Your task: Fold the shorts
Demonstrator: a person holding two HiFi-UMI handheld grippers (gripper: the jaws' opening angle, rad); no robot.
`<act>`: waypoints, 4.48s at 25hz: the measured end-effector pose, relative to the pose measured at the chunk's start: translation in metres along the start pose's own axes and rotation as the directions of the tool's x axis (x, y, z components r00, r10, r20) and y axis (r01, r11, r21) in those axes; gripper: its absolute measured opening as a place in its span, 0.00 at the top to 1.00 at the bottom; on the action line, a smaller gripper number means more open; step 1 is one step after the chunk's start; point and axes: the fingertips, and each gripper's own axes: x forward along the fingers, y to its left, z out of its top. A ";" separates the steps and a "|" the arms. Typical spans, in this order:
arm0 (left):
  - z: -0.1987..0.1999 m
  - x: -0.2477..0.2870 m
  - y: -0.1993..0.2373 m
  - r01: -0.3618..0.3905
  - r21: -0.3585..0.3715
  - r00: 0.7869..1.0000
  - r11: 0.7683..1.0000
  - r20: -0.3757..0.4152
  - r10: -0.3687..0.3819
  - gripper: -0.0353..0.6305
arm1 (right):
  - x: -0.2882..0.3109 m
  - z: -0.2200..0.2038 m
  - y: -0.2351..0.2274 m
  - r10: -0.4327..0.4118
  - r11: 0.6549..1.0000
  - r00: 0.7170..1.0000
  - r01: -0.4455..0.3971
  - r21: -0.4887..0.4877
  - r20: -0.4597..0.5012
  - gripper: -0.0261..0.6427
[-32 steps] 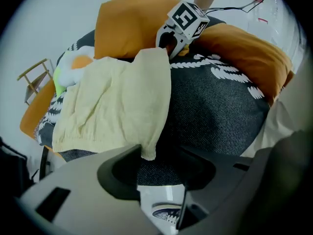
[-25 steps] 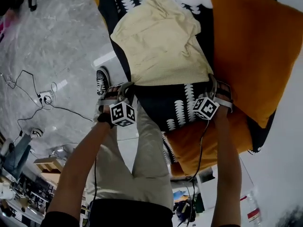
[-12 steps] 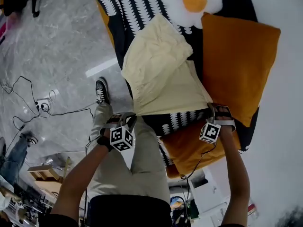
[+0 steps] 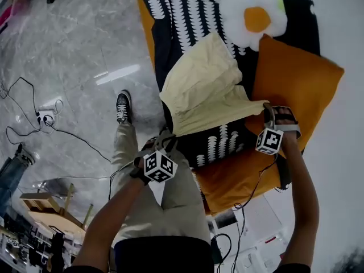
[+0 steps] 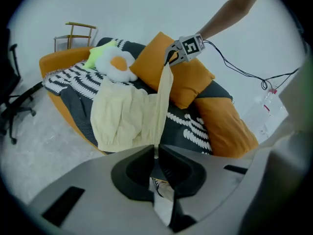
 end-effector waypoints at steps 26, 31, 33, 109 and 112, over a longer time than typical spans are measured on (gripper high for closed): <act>0.017 -0.111 0.192 -0.145 0.084 0.989 0.986 0.041 0.142 0.71 | -0.052 0.076 -0.073 -0.189 0.165 0.982 0.027 0.986 0.005 0.27; 0.077 -0.107 0.211 -0.049 0.287 0.999 0.957 0.017 0.046 0.71 | -0.064 0.101 -0.027 -0.186 -0.160 0.982 -0.051 0.986 0.020 0.27; 0.092 -0.092 0.214 -0.016 0.347 0.999 0.938 -0.027 0.027 0.71 | -0.058 0.117 0.003 -0.167 -0.269 0.985 -0.082 0.960 0.038 0.27; 0.193 0.175 0.189 0.589 0.805 0.798 0.071 -0.593 0.110 0.43 | 0.106 0.161 0.006 0.019 0.240 0.950 -0.306 0.921 0.311 0.61; 0.179 0.198 0.214 0.630 0.776 0.759 0.042 -0.626 0.178 0.41 | 0.142 0.160 0.007 0.077 0.273 0.946 -0.323 0.906 0.315 0.57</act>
